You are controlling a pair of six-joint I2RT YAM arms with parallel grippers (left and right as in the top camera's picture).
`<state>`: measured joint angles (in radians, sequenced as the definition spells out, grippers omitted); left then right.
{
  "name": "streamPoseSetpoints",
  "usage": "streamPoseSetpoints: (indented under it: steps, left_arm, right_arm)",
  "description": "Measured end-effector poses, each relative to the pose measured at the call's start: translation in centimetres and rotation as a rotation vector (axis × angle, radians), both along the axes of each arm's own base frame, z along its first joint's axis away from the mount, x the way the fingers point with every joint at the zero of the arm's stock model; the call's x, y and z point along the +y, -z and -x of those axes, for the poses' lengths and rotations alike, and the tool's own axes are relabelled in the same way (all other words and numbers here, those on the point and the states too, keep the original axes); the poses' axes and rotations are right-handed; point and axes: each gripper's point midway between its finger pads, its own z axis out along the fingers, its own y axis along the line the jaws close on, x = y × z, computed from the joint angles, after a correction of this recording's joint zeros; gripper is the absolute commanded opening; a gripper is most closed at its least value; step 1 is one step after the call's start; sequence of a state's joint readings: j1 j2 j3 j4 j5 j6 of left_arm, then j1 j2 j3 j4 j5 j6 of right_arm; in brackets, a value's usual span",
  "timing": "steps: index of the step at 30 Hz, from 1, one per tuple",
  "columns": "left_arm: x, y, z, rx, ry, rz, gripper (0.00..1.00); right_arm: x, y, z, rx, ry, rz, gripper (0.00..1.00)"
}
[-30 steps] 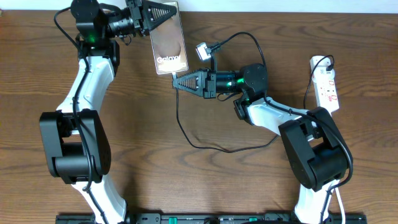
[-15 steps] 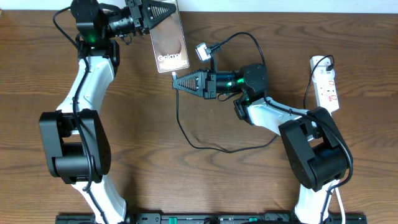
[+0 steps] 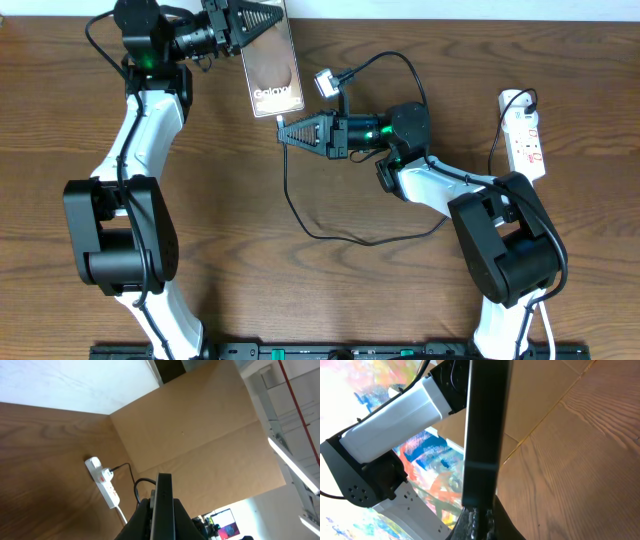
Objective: Plug charger to phone and switch on socket
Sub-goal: 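Align the held plug with the phone's bottom charging port, then push the plug up into the phone's port with the right gripper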
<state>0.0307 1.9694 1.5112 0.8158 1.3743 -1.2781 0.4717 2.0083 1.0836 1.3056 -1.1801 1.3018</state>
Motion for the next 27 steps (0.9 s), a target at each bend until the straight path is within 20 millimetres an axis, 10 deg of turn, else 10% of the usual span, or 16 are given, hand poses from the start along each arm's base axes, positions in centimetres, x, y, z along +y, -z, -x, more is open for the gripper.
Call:
streamPoseSetpoints:
  steps: [27]
  left_arm:
    - [-0.08,0.08,0.26,0.006,0.016,-0.003,0.07]
  right_arm:
    - [-0.02,-0.12,-0.01,-0.006,0.003,-0.004,0.01]
